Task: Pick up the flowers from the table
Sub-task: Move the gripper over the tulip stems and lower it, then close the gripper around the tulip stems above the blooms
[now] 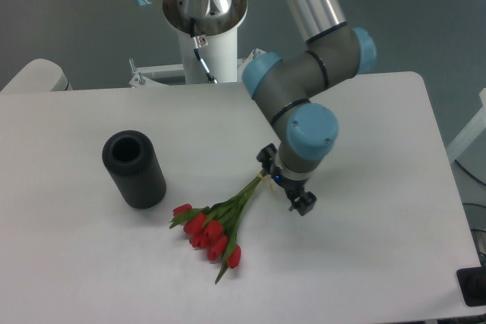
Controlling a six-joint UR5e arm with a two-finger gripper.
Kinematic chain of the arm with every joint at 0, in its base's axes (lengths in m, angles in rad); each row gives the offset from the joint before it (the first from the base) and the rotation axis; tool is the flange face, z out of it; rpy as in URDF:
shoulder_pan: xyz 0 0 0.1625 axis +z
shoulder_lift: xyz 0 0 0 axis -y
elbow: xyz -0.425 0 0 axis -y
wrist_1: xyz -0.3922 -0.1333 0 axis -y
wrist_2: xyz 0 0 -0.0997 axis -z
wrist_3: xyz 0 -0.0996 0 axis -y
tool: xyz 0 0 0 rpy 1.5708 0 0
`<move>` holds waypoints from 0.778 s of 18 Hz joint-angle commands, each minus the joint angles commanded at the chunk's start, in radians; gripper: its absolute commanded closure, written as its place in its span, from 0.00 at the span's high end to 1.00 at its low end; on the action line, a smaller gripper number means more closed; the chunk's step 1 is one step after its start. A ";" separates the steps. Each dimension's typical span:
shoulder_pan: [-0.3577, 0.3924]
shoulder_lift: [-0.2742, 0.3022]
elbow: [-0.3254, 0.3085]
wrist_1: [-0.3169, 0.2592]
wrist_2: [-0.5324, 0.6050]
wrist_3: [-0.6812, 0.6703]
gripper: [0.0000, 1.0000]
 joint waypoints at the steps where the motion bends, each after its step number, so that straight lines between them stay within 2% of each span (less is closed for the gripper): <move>1: 0.000 0.002 -0.005 0.000 0.000 -0.006 1.00; 3: -0.018 0.003 -0.014 0.005 0.000 -0.050 1.00; 8: -0.074 0.000 -0.058 0.081 0.002 -0.169 1.00; 11: -0.080 -0.008 -0.080 0.139 0.003 -0.184 1.00; 13: -0.089 -0.015 -0.081 0.150 0.011 -0.184 1.00; 14: -0.092 -0.018 -0.081 0.152 0.014 -0.183 0.96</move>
